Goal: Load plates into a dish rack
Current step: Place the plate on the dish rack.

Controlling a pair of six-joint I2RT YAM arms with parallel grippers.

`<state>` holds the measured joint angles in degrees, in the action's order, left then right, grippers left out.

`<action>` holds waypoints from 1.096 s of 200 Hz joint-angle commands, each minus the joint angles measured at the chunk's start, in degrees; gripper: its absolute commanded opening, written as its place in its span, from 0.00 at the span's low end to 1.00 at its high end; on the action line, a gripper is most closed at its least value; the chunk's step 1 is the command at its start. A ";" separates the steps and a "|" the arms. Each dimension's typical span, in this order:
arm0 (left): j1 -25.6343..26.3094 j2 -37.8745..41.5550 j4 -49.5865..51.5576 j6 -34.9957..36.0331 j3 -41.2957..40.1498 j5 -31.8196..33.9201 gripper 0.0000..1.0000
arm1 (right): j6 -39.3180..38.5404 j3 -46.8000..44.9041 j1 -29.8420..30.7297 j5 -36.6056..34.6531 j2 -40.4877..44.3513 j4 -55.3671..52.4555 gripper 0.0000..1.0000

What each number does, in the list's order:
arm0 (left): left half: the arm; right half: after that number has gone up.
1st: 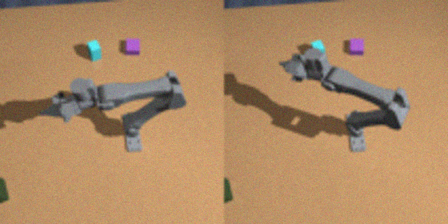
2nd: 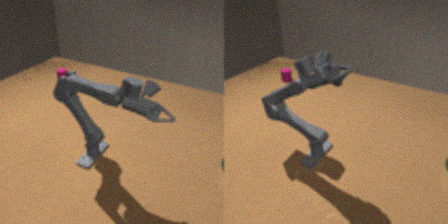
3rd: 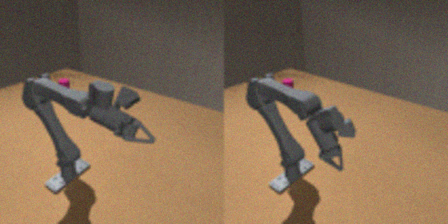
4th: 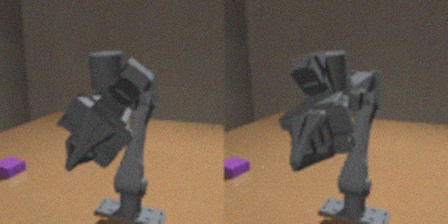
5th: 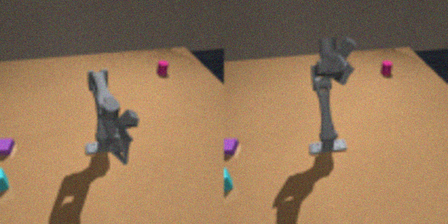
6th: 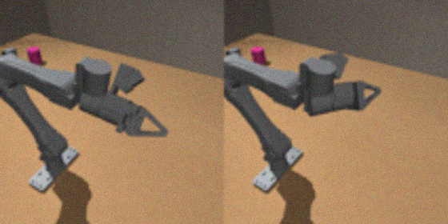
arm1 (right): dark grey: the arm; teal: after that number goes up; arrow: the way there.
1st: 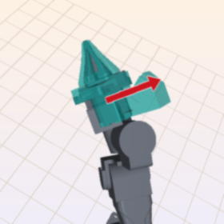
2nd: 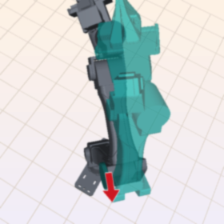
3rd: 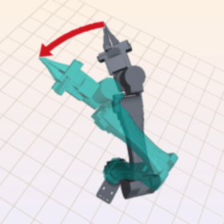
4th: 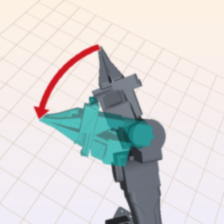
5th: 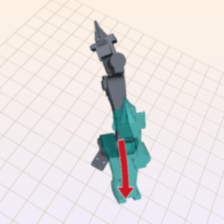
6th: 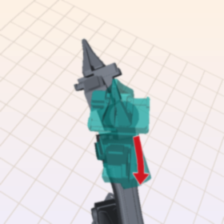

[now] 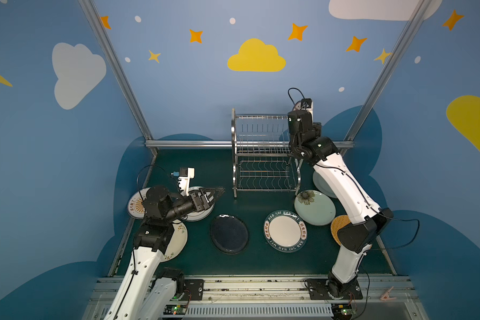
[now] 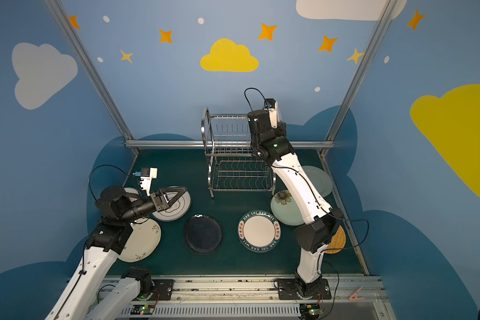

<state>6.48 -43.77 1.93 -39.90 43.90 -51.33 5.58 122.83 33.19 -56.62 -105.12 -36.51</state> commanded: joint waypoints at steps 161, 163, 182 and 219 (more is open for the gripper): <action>-0.54 0.67 -1.56 -0.13 -0.58 0.09 1.00 | -1.72 8.86 1.26 -2.78 -5.79 -3.82 0.00; -0.62 0.65 -1.58 -0.17 -0.57 0.09 1.00 | -1.61 8.84 1.26 -2.86 -5.73 -3.96 0.00; -0.83 0.55 -1.80 -0.47 -0.69 -0.04 1.00 | -0.52 8.84 1.50 -2.27 -5.80 -5.20 0.00; -1.36 0.44 -2.55 -1.23 -0.90 -0.54 1.00 | 1.08 8.62 2.19 -2.62 -5.70 -7.30 0.00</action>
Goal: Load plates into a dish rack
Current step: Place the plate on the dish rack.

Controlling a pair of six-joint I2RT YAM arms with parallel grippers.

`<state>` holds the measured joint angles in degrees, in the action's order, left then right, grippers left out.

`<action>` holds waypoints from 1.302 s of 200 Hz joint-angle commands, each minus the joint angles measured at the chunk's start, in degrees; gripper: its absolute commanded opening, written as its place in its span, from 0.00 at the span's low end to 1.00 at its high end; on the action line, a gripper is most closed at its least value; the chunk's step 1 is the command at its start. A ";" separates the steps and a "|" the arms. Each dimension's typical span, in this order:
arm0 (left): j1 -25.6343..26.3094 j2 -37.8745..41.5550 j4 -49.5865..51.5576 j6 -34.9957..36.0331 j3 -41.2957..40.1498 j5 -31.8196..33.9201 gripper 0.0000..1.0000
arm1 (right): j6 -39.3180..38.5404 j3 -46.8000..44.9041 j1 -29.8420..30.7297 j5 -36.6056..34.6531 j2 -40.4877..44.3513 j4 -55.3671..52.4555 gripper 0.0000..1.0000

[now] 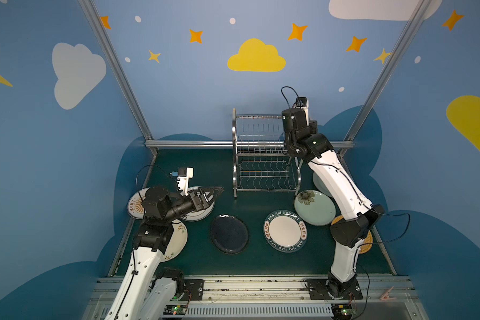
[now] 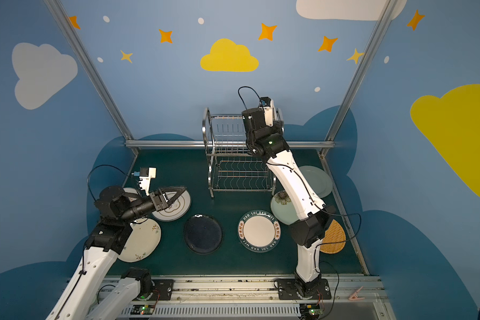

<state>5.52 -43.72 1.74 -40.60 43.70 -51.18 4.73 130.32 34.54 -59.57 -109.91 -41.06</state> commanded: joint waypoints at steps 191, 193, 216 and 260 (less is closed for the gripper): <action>-0.58 0.58 -2.09 -0.34 -0.80 -0.30 1.00 | 0.93 -0.60 -0.62 5.22 3.34 -3.24 0.45; -0.59 0.57 -2.09 -0.33 -0.79 -0.34 1.00 | 0.97 -0.60 -0.55 5.36 3.37 -3.20 0.45; -0.58 0.62 -1.95 -0.19 -0.72 -0.07 1.00 | 1.05 -0.62 -0.78 6.54 3.98 -3.23 0.48; -0.66 0.57 -1.74 -0.16 -0.72 -0.04 1.00 | 0.70 -0.60 -0.79 7.80 5.45 -3.49 0.59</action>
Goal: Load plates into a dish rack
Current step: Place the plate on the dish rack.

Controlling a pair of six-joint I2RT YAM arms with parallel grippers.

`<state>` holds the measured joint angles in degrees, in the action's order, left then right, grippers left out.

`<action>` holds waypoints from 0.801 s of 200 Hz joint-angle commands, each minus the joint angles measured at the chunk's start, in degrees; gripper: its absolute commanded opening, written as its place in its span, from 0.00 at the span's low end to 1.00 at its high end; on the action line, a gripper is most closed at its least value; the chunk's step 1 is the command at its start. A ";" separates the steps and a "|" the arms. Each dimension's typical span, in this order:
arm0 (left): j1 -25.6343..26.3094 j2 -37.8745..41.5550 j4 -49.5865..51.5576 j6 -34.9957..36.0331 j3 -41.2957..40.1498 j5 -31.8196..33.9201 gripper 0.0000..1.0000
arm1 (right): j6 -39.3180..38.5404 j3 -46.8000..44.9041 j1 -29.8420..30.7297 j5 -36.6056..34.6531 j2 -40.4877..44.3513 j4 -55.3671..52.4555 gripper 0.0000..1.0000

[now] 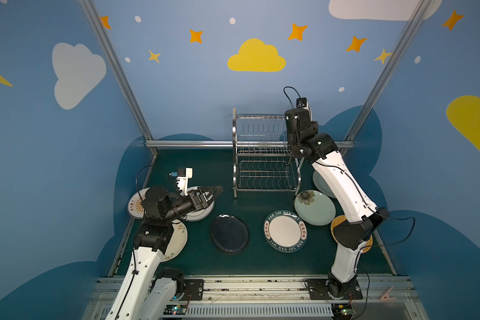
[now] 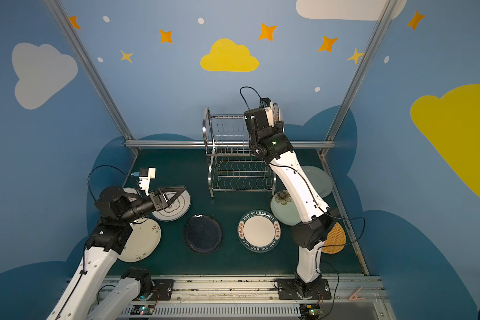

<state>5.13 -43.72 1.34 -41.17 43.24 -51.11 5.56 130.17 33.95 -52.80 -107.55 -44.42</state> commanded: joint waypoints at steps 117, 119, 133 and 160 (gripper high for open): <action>-0.22 0.58 -0.03 1.18 -0.03 0.92 1.00 | 0.23 -17.73 0.92 12.36 20.61 5.51 0.86; -0.23 0.57 0.04 1.18 -0.01 0.93 1.00 | 0.24 -18.36 0.98 12.83 21.26 5.91 0.86; -0.28 0.64 0.69 1.59 0.11 1.49 1.00 | 0.57 -23.96 1.46 15.71 25.73 7.73 0.87; -0.01 0.54 2.45 2.55 0.38 3.05 1.00 | 1.65 -33.24 2.51 19.45 33.28 9.43 0.89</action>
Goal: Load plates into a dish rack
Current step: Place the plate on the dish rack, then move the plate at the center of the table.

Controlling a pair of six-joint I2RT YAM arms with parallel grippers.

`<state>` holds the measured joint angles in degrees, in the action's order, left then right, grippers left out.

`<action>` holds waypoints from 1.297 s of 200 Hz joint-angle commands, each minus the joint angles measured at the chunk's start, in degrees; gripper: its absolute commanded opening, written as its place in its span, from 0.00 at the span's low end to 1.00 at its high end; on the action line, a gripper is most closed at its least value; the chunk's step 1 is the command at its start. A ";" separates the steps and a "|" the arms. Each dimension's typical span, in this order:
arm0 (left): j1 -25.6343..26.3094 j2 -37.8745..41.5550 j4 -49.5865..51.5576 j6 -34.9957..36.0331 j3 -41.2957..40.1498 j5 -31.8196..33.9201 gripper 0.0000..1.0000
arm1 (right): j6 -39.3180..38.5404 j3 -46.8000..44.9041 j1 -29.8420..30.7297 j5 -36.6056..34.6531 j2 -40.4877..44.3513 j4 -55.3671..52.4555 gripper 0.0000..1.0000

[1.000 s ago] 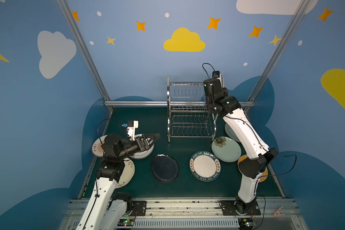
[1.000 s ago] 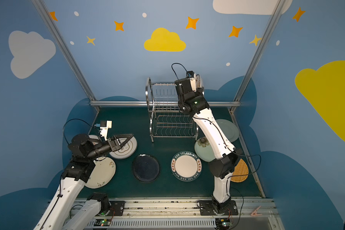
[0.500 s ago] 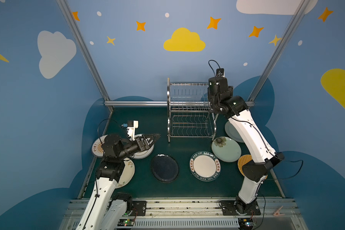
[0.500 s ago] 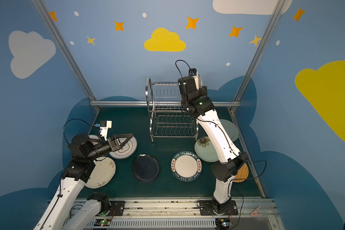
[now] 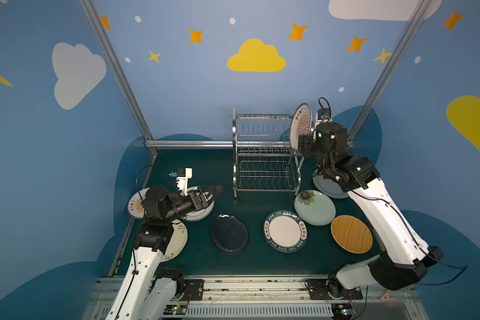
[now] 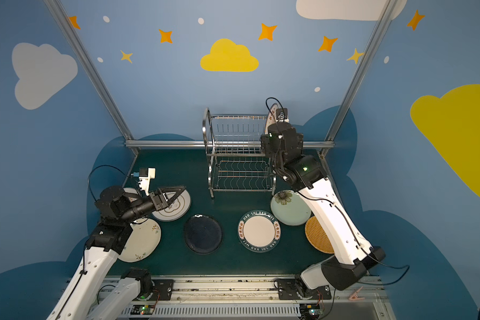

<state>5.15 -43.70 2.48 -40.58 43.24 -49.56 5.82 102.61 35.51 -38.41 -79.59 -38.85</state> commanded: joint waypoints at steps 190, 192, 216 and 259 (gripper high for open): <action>6.35 6.32 23.18 -8.70 -18.21 24.65 0.93 | 8.75 -63.02 1.85 43.04 29.56 34.18 0.91; 6.58 6.01 23.27 -8.79 -18.29 24.96 0.92 | 8.94 -63.31 1.85 43.33 29.44 34.54 0.91; 8.49 3.23 23.36 -8.88 -19.53 29.20 0.87 | 9.73 -66.75 1.86 45.69 27.45 37.52 0.91; 8.89 -1.60 15.18 -9.03 -24.45 27.35 0.79 | 10.97 -68.24 1.85 47.41 22.86 39.64 0.91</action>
<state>13.78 -42.65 23.70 -49.15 21.12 -22.00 15.27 34.98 37.21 6.79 -54.43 -3.51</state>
